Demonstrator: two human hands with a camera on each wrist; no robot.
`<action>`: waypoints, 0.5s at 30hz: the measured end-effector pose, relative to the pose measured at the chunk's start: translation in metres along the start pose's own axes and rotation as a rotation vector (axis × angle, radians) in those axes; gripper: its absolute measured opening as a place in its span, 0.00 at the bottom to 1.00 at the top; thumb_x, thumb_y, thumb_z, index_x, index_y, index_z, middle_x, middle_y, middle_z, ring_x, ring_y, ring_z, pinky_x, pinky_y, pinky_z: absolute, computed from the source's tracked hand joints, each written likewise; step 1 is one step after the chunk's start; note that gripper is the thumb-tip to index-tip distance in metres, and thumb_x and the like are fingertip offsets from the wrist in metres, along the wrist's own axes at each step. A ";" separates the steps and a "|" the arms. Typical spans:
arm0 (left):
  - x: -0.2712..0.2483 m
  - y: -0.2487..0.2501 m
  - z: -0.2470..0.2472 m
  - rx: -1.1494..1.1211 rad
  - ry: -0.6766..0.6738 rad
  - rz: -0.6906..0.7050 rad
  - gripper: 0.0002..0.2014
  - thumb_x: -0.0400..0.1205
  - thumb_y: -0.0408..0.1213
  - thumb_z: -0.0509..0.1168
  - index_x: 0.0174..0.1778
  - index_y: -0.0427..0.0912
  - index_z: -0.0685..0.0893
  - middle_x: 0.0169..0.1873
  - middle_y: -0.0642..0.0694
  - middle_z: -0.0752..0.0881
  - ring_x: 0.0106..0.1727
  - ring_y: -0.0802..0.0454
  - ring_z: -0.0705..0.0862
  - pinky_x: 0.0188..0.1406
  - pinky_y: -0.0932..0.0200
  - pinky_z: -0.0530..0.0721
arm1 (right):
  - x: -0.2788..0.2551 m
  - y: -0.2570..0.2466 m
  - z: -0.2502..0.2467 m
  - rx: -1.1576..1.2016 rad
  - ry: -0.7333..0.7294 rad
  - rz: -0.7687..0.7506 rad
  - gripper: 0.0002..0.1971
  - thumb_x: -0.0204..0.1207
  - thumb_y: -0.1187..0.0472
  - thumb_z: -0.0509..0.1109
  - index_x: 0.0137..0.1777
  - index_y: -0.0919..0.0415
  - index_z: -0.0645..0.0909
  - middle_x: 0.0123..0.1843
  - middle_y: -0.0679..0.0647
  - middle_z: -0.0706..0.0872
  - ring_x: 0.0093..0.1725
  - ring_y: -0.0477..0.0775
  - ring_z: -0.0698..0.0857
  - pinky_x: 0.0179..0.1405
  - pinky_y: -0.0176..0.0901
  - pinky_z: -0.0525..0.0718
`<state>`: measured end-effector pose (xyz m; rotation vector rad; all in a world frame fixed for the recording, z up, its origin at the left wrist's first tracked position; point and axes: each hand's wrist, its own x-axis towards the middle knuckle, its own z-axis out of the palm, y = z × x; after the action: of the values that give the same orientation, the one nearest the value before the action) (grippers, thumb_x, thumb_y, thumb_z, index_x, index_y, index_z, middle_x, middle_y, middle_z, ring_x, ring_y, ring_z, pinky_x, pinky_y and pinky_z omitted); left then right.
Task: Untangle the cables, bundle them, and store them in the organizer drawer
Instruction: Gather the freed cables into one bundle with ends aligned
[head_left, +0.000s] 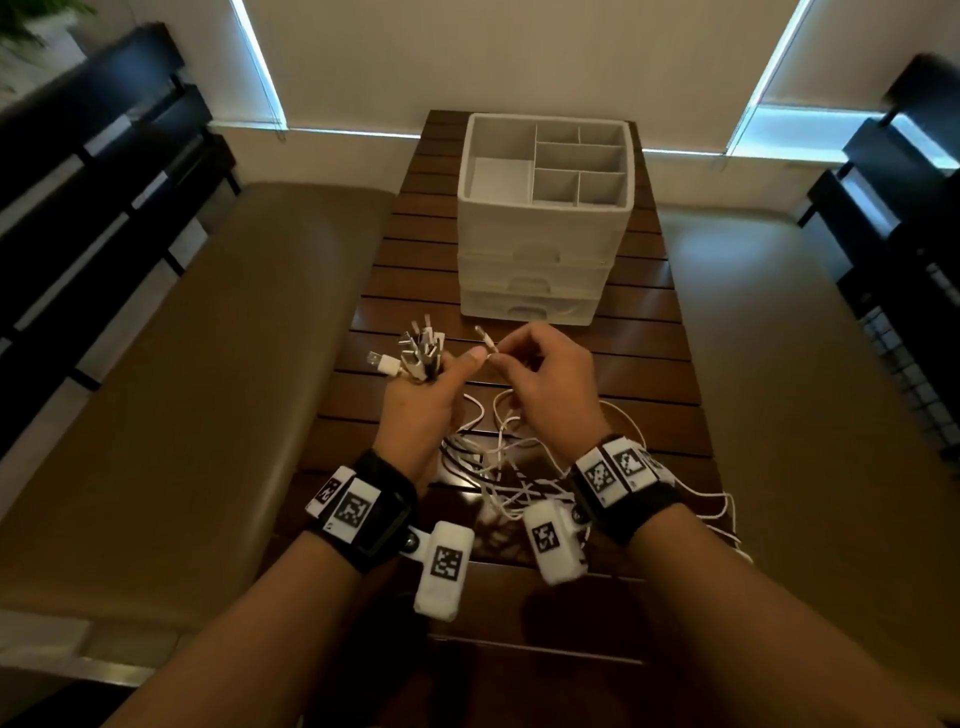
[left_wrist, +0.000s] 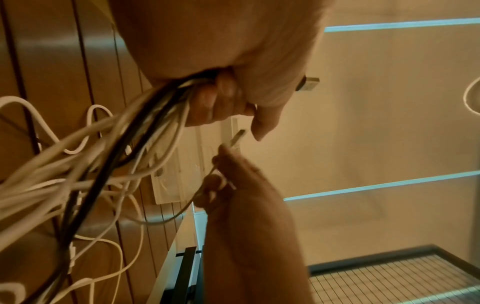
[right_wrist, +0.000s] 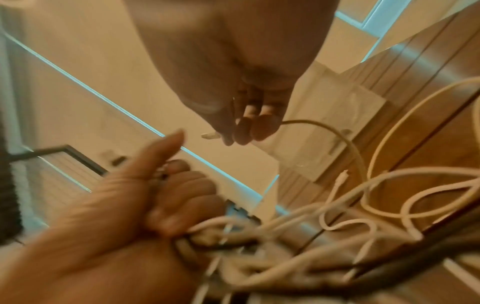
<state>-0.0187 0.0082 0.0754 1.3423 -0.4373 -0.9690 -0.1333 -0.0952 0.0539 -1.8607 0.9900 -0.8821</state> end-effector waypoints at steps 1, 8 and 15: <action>-0.003 0.002 0.004 0.002 -0.031 0.034 0.14 0.84 0.38 0.76 0.34 0.46 0.80 0.24 0.52 0.70 0.24 0.56 0.65 0.22 0.62 0.67 | -0.009 -0.012 -0.001 0.079 -0.009 0.001 0.03 0.81 0.62 0.78 0.48 0.56 0.86 0.43 0.50 0.89 0.39 0.49 0.87 0.37 0.43 0.89; -0.022 0.014 0.020 0.028 -0.191 0.150 0.13 0.86 0.36 0.74 0.50 0.27 0.85 0.35 0.33 0.84 0.23 0.48 0.76 0.18 0.60 0.76 | -0.053 -0.056 -0.013 0.356 -0.025 0.070 0.03 0.82 0.71 0.72 0.52 0.64 0.82 0.41 0.63 0.89 0.31 0.63 0.89 0.26 0.59 0.91; -0.033 0.016 0.025 0.195 -0.096 0.095 0.17 0.88 0.50 0.69 0.39 0.42 0.89 0.23 0.51 0.86 0.24 0.57 0.83 0.22 0.63 0.80 | -0.059 -0.064 -0.024 0.368 -0.074 0.172 0.11 0.80 0.69 0.76 0.53 0.64 0.75 0.43 0.63 0.86 0.32 0.62 0.91 0.30 0.58 0.92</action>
<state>-0.0510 0.0179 0.1048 1.4393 -0.6768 -0.9333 -0.1614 -0.0302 0.1093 -1.4644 0.8617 -0.8229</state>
